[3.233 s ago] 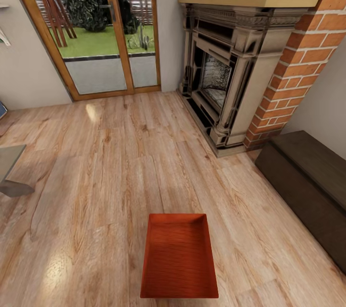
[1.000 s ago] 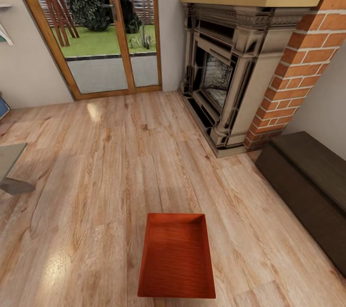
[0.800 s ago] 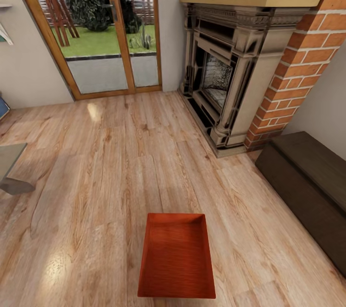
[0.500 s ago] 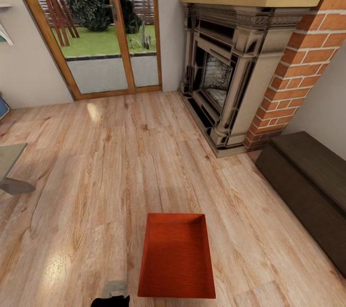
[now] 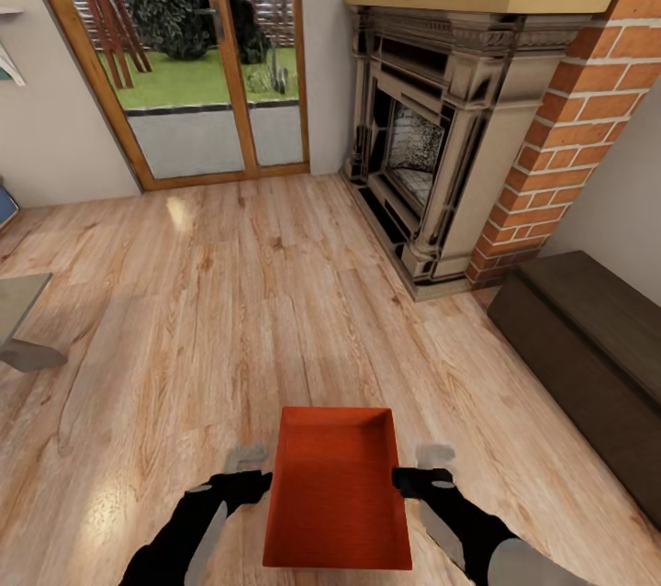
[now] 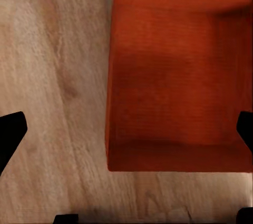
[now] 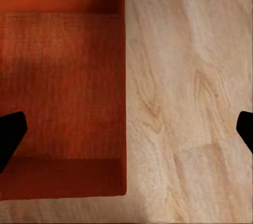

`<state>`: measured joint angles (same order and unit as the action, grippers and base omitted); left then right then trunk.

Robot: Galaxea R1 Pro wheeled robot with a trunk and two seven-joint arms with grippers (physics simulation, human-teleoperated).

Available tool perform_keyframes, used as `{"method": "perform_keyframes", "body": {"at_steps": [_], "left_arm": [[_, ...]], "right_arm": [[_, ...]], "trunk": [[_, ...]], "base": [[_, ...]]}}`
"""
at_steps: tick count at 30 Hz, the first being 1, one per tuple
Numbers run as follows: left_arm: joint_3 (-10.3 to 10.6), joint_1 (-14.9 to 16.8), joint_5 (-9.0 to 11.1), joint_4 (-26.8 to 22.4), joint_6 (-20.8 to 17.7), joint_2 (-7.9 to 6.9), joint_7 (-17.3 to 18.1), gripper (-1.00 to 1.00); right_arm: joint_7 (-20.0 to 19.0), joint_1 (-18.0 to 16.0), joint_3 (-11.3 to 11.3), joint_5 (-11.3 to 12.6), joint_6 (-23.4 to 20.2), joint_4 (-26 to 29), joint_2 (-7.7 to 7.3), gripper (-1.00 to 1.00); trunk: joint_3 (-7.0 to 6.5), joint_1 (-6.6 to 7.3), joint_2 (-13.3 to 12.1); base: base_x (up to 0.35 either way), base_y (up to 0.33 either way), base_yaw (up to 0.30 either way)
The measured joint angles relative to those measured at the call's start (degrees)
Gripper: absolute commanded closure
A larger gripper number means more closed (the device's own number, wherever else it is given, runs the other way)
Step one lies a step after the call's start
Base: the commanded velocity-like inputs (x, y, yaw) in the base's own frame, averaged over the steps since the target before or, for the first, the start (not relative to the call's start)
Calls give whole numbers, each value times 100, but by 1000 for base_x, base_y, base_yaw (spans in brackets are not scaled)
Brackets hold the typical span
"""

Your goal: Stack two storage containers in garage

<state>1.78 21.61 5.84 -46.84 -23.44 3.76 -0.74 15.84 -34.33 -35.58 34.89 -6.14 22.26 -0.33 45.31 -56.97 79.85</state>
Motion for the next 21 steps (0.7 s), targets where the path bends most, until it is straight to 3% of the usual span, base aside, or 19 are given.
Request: {"method": "perform_keyframes", "body": {"at_steps": [3, 4, 5, 8, 9, 16, 21], "left_arm": [[-1, 515, -101, 686, -20, 160, -7, -100], [-8, 1058, -256, 1571, 21, 305, -14, -100], [-11, 1313, -326, 1944, 28, 363, -17, -100], [-11, 1743, -510, 2434, 40, 460, -146, -100], [-18, 1881, -590, 2555, 58, 499, -377, -100], [-58, 1911, -535, 2664, 130, 466, -421, -100], [-69, 1915, -526, 2858, 569, 466, -429, -100]], "right_arm": [[4, -403, 18, -1, -103, -348, 123, -100], [9, -722, 16, 8, -114, -788, 307, -100], [11, -819, 19, 18, -114, -974, 379, -100], [13, -929, 20, 29, -117, -1244, 478, -100], [15, -1039, 25, 58, -160, -1348, 501, -100], [20, -1126, 59, 207, -1059, -1780, 555, -100], [13, -1127, 65, 213, -1044, -1848, 567, -100]], "trunk": [[1, 0, 0], [0, 0, 0], [1, 0, 0], [1, 0, 0], [1, 0, 0], [2, 0, 0], [2, 0, 0]], "base": [[0, 0, 0], [0, 0, 0], [0, 0, 0], [0, 0, 0], [0, 0, 0], [0, 0, 0], [0, 0, 0]]}}
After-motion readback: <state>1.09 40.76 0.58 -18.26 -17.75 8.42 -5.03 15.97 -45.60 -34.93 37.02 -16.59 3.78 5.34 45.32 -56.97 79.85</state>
